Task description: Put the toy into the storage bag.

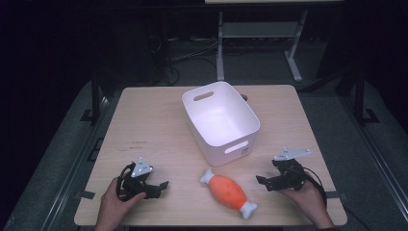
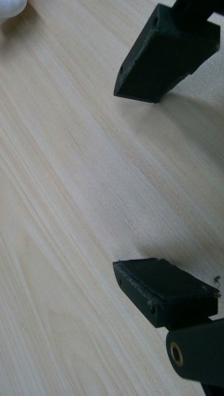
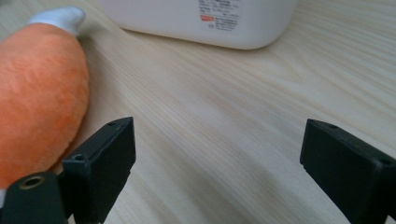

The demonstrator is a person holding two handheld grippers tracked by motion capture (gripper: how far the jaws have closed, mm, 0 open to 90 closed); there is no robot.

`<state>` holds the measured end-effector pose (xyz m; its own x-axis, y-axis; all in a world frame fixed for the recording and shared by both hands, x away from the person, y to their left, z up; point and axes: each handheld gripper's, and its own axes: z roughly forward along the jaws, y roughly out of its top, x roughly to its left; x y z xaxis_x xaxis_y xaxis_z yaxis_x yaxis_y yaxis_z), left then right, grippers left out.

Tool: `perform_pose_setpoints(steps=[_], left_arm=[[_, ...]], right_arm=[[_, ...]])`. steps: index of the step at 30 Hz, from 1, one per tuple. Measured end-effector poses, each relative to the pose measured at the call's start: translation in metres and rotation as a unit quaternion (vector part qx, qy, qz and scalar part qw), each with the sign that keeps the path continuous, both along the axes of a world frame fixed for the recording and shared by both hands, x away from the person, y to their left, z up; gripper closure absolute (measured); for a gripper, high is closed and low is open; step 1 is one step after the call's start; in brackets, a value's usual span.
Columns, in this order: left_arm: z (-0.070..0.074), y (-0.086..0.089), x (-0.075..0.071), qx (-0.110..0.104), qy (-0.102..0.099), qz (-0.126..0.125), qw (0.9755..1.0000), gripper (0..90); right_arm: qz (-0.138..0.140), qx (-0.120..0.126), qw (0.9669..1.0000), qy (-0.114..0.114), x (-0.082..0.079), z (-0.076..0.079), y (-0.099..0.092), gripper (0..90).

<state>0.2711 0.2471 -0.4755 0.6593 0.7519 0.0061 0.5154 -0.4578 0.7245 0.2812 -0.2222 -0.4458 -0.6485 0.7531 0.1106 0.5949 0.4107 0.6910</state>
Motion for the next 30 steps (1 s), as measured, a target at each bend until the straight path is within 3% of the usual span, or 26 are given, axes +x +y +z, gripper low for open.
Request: perform_pose_setpoints(steps=[18,30], left_arm=[[0.000,0.000,0.000,0.000,0.000,0.000,1.0000,13.0],[0.000,0.000,0.000,0.000,0.000,0.000,1.0000,13.0]], right_arm=[[0.031,-0.004,0.9995,-0.004,-0.004,0.015,0.021,10.0],[0.057,0.008,0.9984,-0.003,-0.007,0.025,0.037,10.0]])
